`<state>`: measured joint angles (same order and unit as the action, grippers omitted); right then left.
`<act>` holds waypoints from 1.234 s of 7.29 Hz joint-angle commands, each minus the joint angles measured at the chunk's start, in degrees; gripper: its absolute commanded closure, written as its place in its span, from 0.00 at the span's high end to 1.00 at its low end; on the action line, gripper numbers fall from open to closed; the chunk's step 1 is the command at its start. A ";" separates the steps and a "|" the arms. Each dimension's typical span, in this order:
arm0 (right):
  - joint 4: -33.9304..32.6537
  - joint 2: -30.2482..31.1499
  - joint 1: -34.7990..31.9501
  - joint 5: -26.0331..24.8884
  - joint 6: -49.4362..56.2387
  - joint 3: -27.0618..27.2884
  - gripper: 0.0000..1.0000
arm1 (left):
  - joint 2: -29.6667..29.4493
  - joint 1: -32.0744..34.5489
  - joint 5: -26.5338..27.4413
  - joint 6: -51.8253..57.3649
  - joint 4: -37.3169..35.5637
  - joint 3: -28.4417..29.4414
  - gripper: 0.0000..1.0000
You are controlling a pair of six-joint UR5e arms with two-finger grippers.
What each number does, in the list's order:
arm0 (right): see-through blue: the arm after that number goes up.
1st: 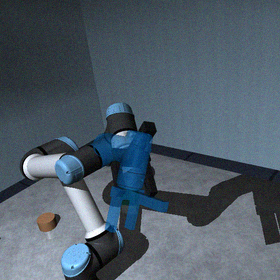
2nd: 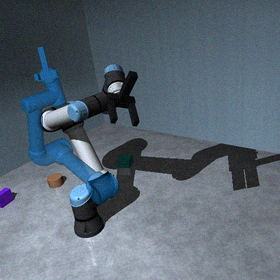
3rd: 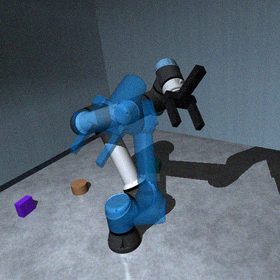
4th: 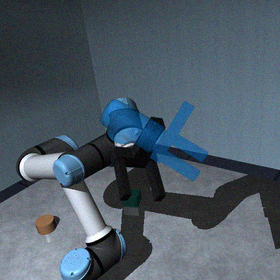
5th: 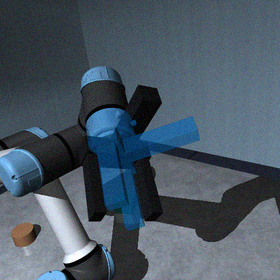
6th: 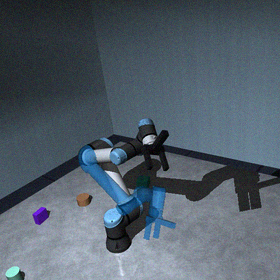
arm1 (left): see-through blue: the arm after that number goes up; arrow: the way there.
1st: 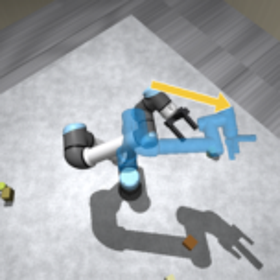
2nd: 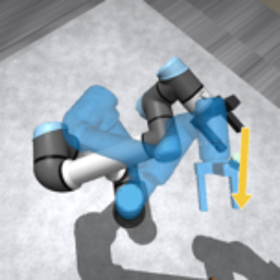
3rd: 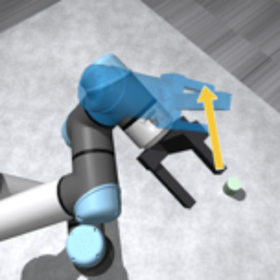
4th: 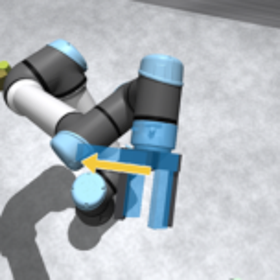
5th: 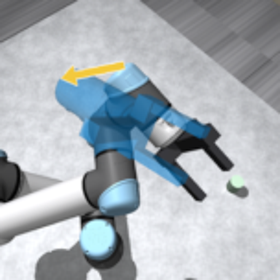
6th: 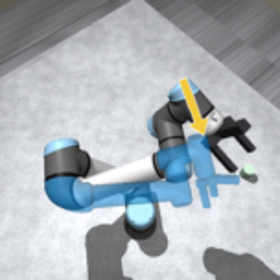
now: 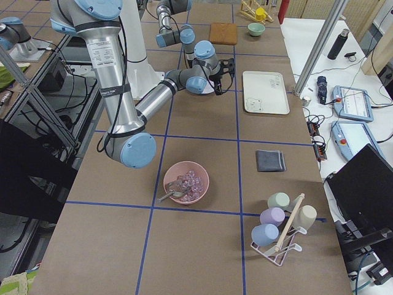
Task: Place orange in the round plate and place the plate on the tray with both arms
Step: 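Carry the orange with the left gripper and set it on the white plate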
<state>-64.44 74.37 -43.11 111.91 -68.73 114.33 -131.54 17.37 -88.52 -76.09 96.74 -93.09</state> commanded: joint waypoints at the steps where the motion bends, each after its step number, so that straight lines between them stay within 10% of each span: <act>1: 0.02 0.16 0.13 -0.03 0.00 -0.07 1.00 | -0.74 -0.05 2.10 0.07 0.38 0.81 0.98; 4: 0.10 0.33 0.22 0.06 0.00 -0.07 1.00 | 0.13 3.17 0.55 4.60 -0.31 -4.79 1.00; 9: 5.27 -0.10 4.87 -4.68 -19.76 0.11 0.98 | 18.30 33.45 -26.31 43.55 -2.08 -11.50 1.00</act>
<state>-61.31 74.31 -40.10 109.23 -84.22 114.42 -117.65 42.83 -108.91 -44.52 94.84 -104.68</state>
